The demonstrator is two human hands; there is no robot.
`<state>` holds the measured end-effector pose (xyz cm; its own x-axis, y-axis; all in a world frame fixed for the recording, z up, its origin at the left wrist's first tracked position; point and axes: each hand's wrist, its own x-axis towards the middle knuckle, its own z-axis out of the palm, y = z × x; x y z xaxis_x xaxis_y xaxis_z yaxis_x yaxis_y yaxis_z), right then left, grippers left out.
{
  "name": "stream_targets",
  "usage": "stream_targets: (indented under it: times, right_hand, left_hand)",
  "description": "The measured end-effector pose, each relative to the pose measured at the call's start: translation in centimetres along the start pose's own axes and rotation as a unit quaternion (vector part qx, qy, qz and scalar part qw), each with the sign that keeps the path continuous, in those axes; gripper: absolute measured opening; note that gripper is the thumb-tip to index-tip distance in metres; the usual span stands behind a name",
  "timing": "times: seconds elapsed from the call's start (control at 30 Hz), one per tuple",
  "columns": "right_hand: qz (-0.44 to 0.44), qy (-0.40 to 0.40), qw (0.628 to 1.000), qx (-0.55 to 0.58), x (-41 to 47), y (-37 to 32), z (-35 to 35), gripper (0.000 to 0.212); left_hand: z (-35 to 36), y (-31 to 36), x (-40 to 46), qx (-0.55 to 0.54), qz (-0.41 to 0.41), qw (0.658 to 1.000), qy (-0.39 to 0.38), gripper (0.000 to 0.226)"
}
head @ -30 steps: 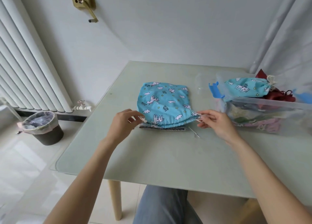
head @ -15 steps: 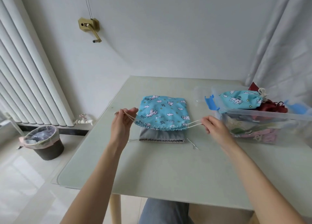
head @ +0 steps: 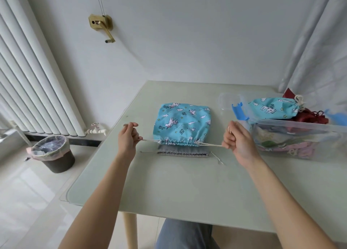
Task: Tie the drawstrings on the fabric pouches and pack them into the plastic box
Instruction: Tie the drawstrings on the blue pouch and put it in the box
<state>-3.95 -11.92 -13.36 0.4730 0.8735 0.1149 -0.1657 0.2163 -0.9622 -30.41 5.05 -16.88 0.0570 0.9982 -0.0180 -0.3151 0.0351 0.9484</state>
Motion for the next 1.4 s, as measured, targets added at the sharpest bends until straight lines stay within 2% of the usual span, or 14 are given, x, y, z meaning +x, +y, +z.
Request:
stream_targets:
  times: [0.1, 0.23, 0.4, 0.53, 0.63, 0.7, 0.77, 0.83, 0.9, 0.97, 1.07, 1.23, 1.33, 1.4]
  right_hand:
    - [0.01, 0.016, 0.986, -0.168, 0.0, 1.0, -0.9, 0.035]
    - [-0.065, 0.028, 0.905, -0.421, -0.3, 1.5, -1.7, 0.035]
    - [-0.098, 0.033, 0.846, -0.523, -0.2, 1.0, -2.2, 0.026]
    - [-0.103, 0.026, 0.825, -0.555, 0.0, 0.8, -2.5, 0.023]
    - [-0.088, 0.011, 0.846, -0.526, 0.3, -0.3, -2.4, 0.028]
    - [-0.071, -0.022, 0.885, -0.459, 1.1, -1.8, -1.5, 0.022]
    - [-0.021, -0.097, 0.93, -0.353, 1.9, -3.0, 0.2, 0.01]
    - [0.016, -0.16, 0.94, -0.301, 3.3, -3.3, 2.1, 0.022]
    - [0.019, -0.177, 0.929, -0.324, 4.7, -3.0, 4.1, 0.023]
    - [0.022, -0.168, 0.925, -0.341, 5.6, -2.2, 5.6, 0.019]
    - [0.031, -0.121, 0.949, -0.29, 6.9, -0.7, 6.8, 0.014]
    - [0.033, -0.078, 0.973, -0.216, 8.9, 0.2, 7.4, 0.007]
    - [0.057, -0.127, 0.973, -0.184, 9.5, 0.4, 7.1, 0.013]
    - [0.07, -0.183, 0.966, -0.171, 10.0, 0.8, 7.1, 0.019]
  left_hand:
    - [-0.7, -0.2, 0.7, 0.083, 0.014, 0.996, 0.011, 0.031]
    - [-1.9, 0.0, 1.5, 0.33, 0.112, 0.937, 0.014, 0.029]
    - [-2.1, 0.5, 1.7, 0.459, 0.186, 0.869, 0.011, 0.027]
    - [-2.0, 0.5, 1.6, 0.467, 0.201, 0.861, 0.009, 0.028]
    - [-1.1, 1.1, 1.0, 0.421, 0.165, 0.891, -0.042, 0.03]
    - [-0.4, 2.1, 0.8, 0.359, 0.123, 0.919, -0.107, 0.03]
    - [0.9, 3.2, 0.7, 0.335, 0.095, 0.921, -0.173, 0.029]
    - [2.7, 4.1, 0.6, 0.377, 0.11, 0.894, -0.216, 0.026]
    - [4.6, 4.6, 0.9, 0.436, 0.135, 0.858, -0.237, 0.022]
    - [6.2, 4.5, 1.2, 0.485, 0.153, 0.824, -0.25, 0.022]
    - [8.1, 3.8, 1.6, 0.515, 0.2, 0.794, -0.252, 0.025]
    - [10.9, 3.4, 2.6, 0.448, 0.244, 0.822, -0.254, 0.031]
    - [12.3, 3.8, 3.2, 0.367, 0.21, 0.863, -0.277, 0.028]
    - [12.9, 3.4, 3.8, 0.358, 0.191, 0.868, -0.287, 0.026]
